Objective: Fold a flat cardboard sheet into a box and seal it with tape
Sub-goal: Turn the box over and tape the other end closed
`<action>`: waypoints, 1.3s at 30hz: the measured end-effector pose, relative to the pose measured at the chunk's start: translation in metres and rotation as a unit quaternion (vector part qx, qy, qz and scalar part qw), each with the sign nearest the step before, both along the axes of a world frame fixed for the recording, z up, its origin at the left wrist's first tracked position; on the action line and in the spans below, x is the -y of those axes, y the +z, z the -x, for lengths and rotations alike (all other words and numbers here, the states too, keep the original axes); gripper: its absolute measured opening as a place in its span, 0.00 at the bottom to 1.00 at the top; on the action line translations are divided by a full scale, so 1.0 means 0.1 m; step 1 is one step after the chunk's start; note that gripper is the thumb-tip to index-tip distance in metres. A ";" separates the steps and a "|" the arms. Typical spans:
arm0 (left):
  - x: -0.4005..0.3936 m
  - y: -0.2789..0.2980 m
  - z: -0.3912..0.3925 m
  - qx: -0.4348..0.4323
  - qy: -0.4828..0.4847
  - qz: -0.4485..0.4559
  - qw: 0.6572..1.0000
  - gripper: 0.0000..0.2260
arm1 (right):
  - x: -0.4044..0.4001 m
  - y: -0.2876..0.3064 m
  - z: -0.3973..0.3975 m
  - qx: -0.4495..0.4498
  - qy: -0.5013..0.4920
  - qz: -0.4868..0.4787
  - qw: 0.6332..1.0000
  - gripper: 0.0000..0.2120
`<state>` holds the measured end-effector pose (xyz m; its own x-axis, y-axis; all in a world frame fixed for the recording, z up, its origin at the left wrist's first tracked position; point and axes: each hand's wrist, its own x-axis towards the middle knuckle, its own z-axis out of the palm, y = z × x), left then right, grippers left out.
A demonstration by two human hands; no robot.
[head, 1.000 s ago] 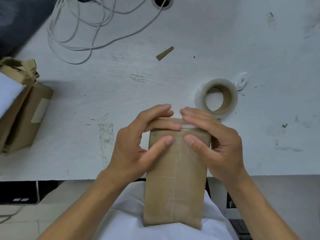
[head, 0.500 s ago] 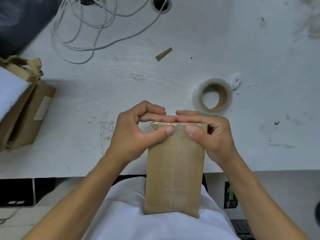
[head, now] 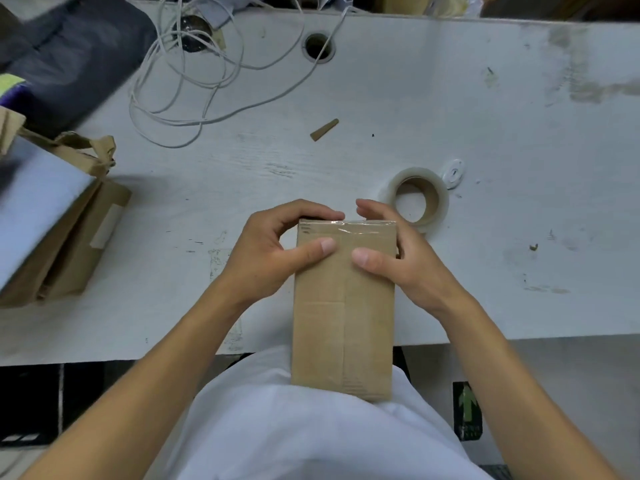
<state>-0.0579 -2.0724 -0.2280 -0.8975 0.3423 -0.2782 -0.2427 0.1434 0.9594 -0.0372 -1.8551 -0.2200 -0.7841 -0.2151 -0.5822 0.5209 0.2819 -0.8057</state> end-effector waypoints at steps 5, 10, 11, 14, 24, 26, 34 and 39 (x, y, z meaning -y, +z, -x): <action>0.17 0.09 -0.01 -0.035 0.040 0.059 0.997 0.16 | 0.19 0.13 -0.04 -0.030 0.006 -0.079 0.996 0.40; 0.46 0.26 0.11 -0.048 -0.188 0.181 0.964 0.35 | 0.38 0.30 -0.10 -0.026 0.094 -0.081 0.992 0.37; 0.49 0.31 0.15 -0.043 -0.219 0.201 0.954 0.37 | 0.41 0.33 -0.08 -0.037 0.104 -0.116 0.987 0.36; 0.55 0.43 0.25 0.000 -0.259 0.266 0.929 0.41 | 0.46 0.40 -0.01 -0.062 0.088 -0.292 0.950 0.42; 0.44 0.27 -0.11 -0.161 -0.001 0.337 0.928 0.19 | 0.46 0.41 0.08 -0.081 -0.046 -0.422 0.902 0.64; 0.46 0.21 -0.18 -0.148 -0.013 0.324 0.934 0.17 | 0.46 0.37 0.07 -0.091 -0.081 -0.434 0.892 0.63; 0.27 0.17 -0.29 0.051 -0.103 0.046 0.992 0.48 | 0.53 0.22 0.10 -0.122 -0.056 -0.129 0.983 0.59; -0.03 0.21 -0.13 -0.002 0.021 0.116 0.993 0.53 | 0.34 0.12 0.20 -0.142 -0.115 -0.017 0.983 0.32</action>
